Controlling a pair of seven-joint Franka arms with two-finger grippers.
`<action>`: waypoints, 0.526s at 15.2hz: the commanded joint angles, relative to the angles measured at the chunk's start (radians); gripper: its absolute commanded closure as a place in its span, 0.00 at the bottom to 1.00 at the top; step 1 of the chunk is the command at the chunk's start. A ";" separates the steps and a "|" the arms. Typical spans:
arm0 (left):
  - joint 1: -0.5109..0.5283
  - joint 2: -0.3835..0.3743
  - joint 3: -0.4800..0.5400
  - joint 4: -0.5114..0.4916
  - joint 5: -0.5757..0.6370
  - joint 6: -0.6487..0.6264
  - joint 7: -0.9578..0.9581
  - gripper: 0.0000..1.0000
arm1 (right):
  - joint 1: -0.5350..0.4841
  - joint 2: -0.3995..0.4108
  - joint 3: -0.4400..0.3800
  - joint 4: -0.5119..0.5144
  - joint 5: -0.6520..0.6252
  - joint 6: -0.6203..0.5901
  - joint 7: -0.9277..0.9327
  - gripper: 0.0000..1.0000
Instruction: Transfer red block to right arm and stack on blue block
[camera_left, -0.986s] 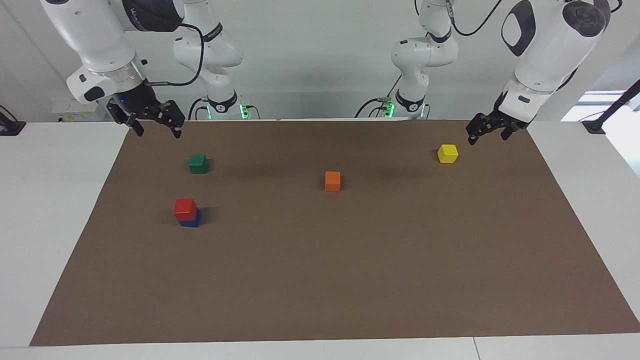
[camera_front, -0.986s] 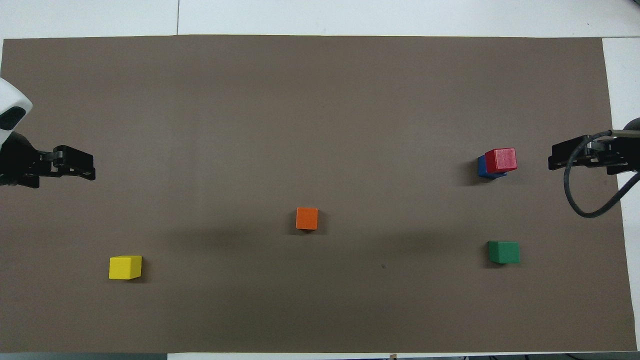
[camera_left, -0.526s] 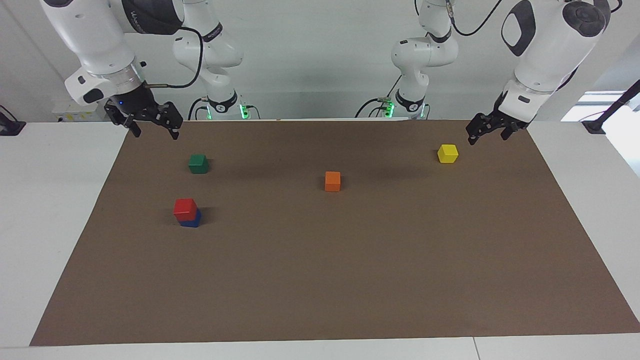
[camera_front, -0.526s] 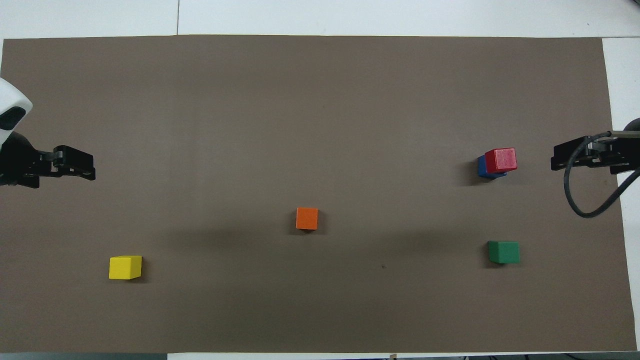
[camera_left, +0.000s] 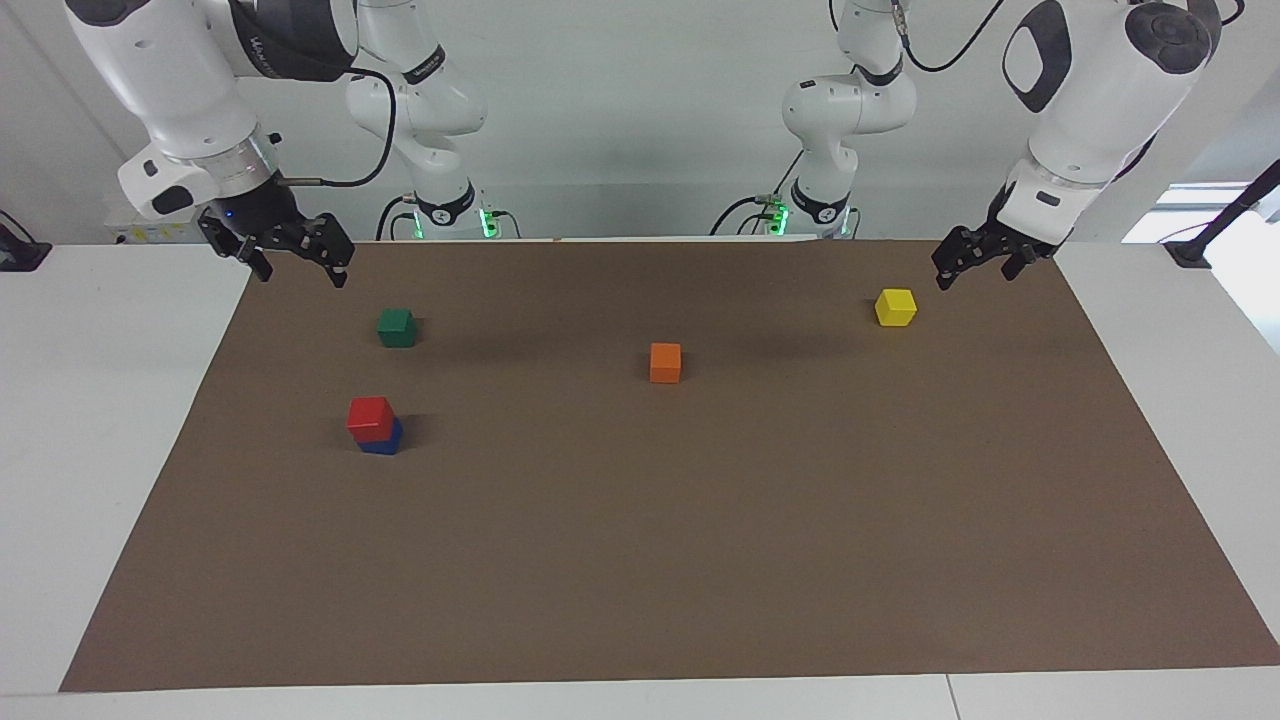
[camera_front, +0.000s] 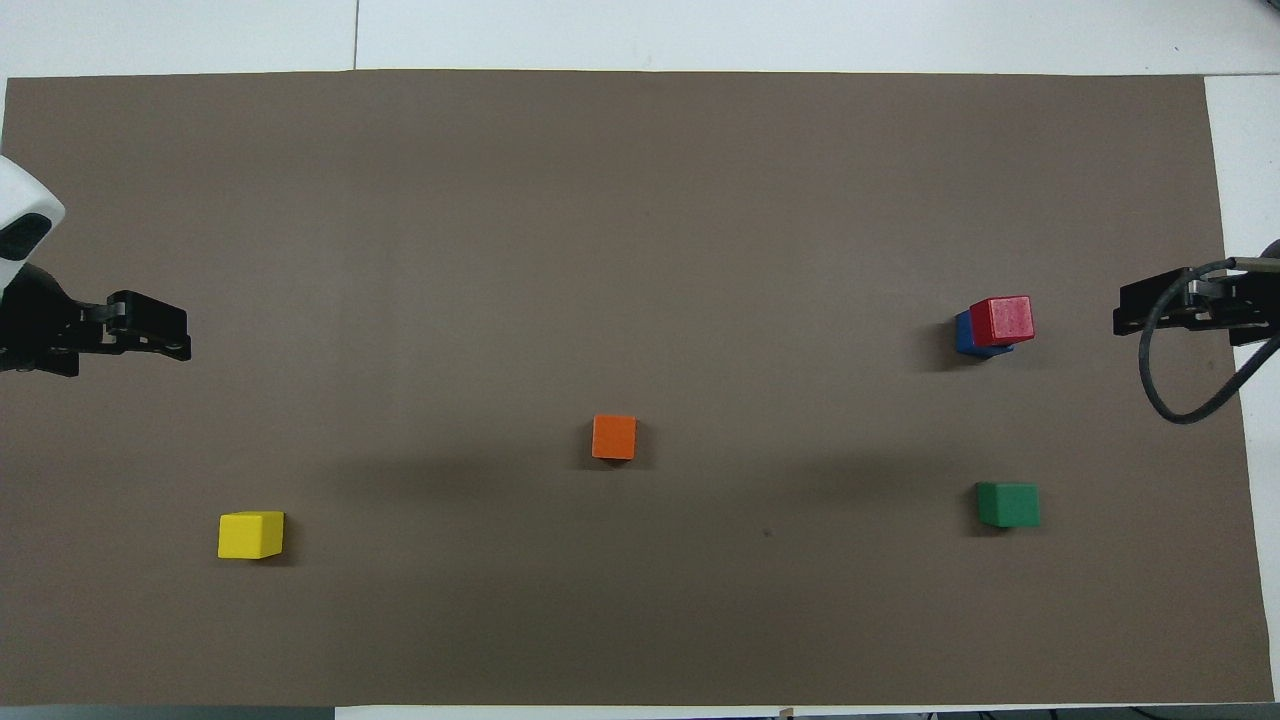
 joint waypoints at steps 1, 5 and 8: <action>-0.002 -0.007 0.003 0.001 0.019 -0.013 -0.001 0.00 | -0.014 -0.022 0.007 -0.029 -0.005 0.024 -0.031 0.00; -0.002 -0.007 0.003 0.001 0.019 -0.014 -0.001 0.00 | -0.014 -0.022 0.005 -0.031 -0.008 0.027 -0.089 0.00; -0.002 -0.007 0.003 0.001 0.019 -0.014 -0.001 0.00 | -0.012 -0.022 0.007 -0.031 -0.008 0.026 -0.103 0.00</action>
